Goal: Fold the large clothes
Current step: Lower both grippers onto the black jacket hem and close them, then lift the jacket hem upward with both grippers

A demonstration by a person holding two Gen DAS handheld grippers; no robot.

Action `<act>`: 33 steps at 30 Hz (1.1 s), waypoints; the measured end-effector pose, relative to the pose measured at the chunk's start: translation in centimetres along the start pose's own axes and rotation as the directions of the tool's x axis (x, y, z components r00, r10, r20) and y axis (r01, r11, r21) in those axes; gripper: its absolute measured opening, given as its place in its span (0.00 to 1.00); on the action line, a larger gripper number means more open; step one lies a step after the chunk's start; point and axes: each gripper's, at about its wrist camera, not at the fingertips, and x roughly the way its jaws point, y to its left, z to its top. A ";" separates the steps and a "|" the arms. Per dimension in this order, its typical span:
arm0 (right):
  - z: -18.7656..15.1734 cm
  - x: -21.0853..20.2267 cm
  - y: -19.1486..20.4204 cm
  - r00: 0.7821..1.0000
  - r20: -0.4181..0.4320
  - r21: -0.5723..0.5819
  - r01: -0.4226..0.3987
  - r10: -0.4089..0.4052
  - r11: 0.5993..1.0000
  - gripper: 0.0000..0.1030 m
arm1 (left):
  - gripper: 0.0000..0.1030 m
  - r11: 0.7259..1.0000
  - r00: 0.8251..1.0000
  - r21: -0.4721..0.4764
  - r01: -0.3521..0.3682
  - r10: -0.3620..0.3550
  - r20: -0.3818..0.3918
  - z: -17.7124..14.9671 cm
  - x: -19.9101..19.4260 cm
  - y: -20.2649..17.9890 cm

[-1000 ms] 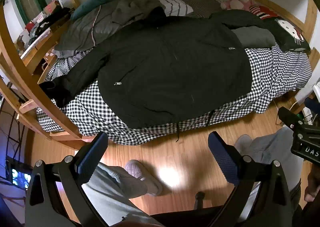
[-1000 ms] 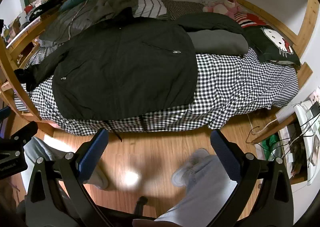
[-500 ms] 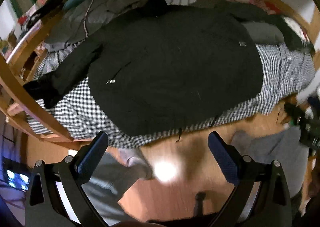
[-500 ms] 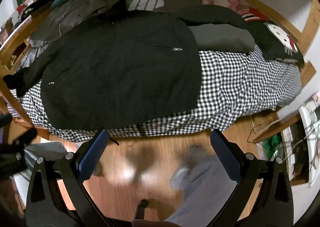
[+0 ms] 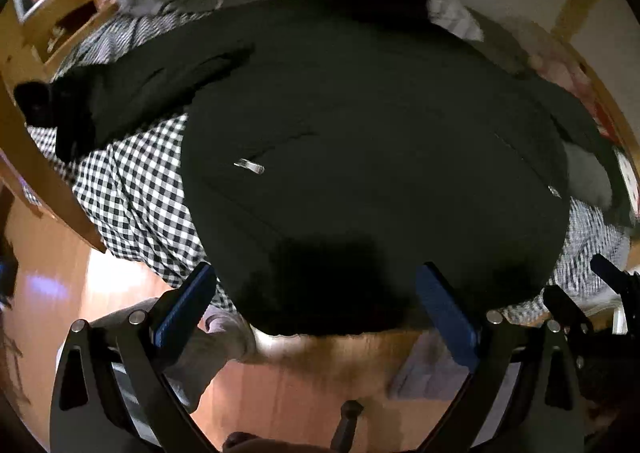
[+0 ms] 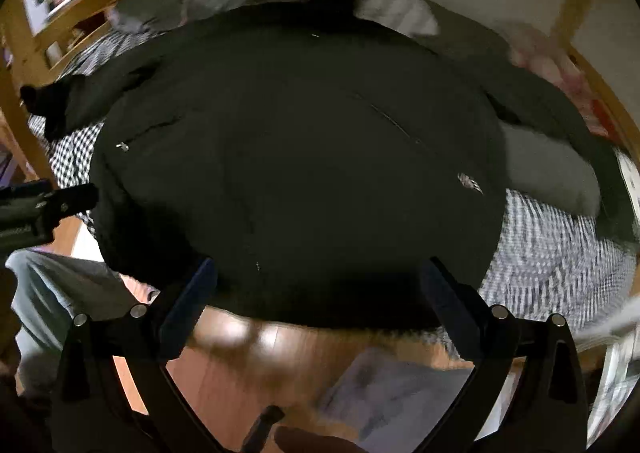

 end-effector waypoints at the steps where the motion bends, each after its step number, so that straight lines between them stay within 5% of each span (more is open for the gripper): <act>1: 1.1 0.8 0.6 1.000 0.009 -0.025 -0.011 0.011 1.000 0.97 | 0.96 1.000 1.000 -0.020 -0.003 0.003 -0.001 0.5 0.5 0.6; 10: 7.9 6.4 4.4 0.995 0.039 -0.106 -0.083 0.087 0.991 0.97 | 0.96 0.978 0.994 -0.187 -0.094 0.102 0.033 6.4 4.3 6.6; 16: 11.5 8.9 10.3 0.984 0.103 -0.299 -0.107 0.143 0.948 0.97 | 0.95 0.948 0.984 -0.279 -0.153 0.171 0.041 9.9 6.8 11.3; 23: 13.8 10.2 19.0 0.946 0.161 -0.615 -0.128 0.283 0.778 0.97 | 0.95 0.872 0.978 -0.461 -0.166 0.205 0.036 12.7 9.4 18.8; 27: 14.8 11.8 22.8 0.916 0.199 -0.738 -0.095 0.350 0.668 0.97 | 0.95 0.811 0.988 -0.580 -0.077 0.140 0.065 13.4 10.5 22.9; 33: 15.7 14.4 29.2 0.852 0.328 -0.870 0.103 0.409 0.482 0.97 | 0.95 0.776 0.978 -0.631 0.025 0.110 0.175 16.1 11.2 25.3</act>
